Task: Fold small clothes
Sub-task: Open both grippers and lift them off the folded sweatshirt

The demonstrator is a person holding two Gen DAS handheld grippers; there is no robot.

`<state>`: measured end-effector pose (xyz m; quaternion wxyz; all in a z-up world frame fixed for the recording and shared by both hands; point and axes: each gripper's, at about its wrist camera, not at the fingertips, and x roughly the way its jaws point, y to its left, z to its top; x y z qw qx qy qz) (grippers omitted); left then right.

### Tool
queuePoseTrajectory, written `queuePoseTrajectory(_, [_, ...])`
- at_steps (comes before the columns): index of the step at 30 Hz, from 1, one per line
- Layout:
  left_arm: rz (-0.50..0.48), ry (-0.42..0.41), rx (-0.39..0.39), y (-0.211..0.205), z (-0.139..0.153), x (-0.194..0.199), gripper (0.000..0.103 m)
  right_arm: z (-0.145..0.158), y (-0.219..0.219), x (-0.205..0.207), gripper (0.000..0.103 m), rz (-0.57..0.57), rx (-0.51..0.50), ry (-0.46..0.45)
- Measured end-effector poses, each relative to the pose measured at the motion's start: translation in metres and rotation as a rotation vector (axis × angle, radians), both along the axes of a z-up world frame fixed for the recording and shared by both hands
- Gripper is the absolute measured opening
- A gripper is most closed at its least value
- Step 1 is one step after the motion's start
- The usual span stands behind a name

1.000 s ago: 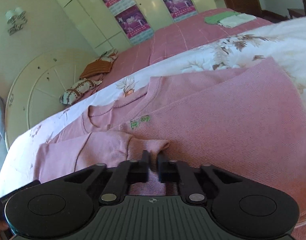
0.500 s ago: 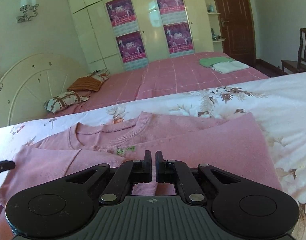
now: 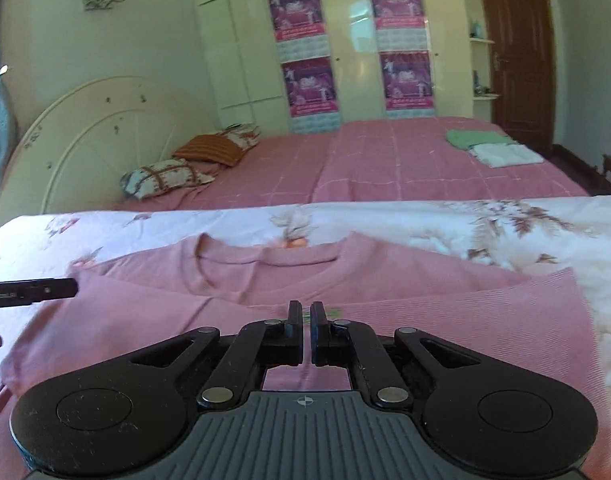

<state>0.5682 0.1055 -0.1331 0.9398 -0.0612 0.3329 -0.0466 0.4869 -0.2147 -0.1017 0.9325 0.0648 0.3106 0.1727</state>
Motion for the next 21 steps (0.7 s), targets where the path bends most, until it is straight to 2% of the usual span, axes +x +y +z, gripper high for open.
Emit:
queuePoseTrajectory(1, [0.005,0.015,0.003,0.001,-0.008,-0.002,0.073,-0.004,0.008,0.001,0.003,0.026,-0.012,0.017])
queuePoseTrajectory(3, [-0.016,-0.021,0.044,0.001,-0.012,-0.009,0.073,-0.017,0.015,0.005,0.003,0.025,-0.076,0.072])
queuePoseTrajectory(5, [-0.018,-0.018,0.085,-0.004,-0.002,-0.014,0.074,-0.028,0.007,0.004,0.002,0.008,-0.049,0.081])
queuePoseTrajectory(7, [-0.004,-0.057,0.041,0.001,0.008,-0.027,0.081,-0.017,-0.002,-0.004,0.003,-0.024,-0.021,0.072])
queuePoseTrajectory(9, [0.007,-0.046,0.026,0.002,0.008,-0.033,0.083,-0.006,-0.012,-0.016,0.003,-0.035,-0.004,0.02])
queuePoseTrajectory(11, [0.02,0.02,0.059,-0.001,-0.006,-0.031,0.08,-0.008,-0.019,-0.021,0.003,-0.043,-0.002,0.051])
queuePoseTrajectory(12, [0.024,0.017,0.087,-0.004,-0.011,-0.033,0.08,-0.015,-0.02,-0.018,0.003,-0.04,-0.023,0.088])
queuePoseTrajectory(13, [0.028,0.006,0.121,-0.008,-0.009,-0.037,0.077,-0.025,-0.019,-0.016,0.003,-0.033,-0.06,0.141])
queuePoseTrajectory(14, [0.041,-0.007,0.141,-0.012,-0.003,-0.044,0.073,-0.027,-0.021,-0.018,0.003,-0.02,-0.056,0.116])
queuePoseTrajectory(15, [0.039,-0.04,0.127,-0.013,0.003,-0.054,0.071,-0.024,-0.022,-0.019,0.003,-0.013,-0.059,0.127])
queuePoseTrajectory(16, [0.042,-0.074,0.099,-0.013,0.008,-0.064,0.074,-0.018,-0.025,-0.023,0.005,-0.013,-0.051,0.144])
queuePoseTrajectory(17, [0.046,-0.095,0.069,-0.014,0.011,-0.074,0.077,-0.011,-0.028,-0.027,0.009,-0.01,-0.038,0.132])
queuePoseTrajectory(18, [0.039,-0.093,0.057,-0.017,0.011,-0.082,0.081,-0.004,-0.032,-0.036,0.039,-0.004,-0.027,0.095])
queuePoseTrajectory(19, [0.034,-0.078,0.075,-0.022,0.008,-0.086,0.08,0.0,-0.035,-0.045,0.077,0.004,-0.017,0.058])
queuePoseTrajectory(20, [0.031,-0.049,0.098,-0.026,0.002,-0.086,0.08,0.001,-0.035,-0.052,0.081,0.032,-0.003,0.034])
queuePoseTrajectory(21, [0.028,0.015,0.122,-0.031,-0.009,-0.084,0.079,-0.002,-0.034,-0.055,0.079,0.058,-0.01,0.043])
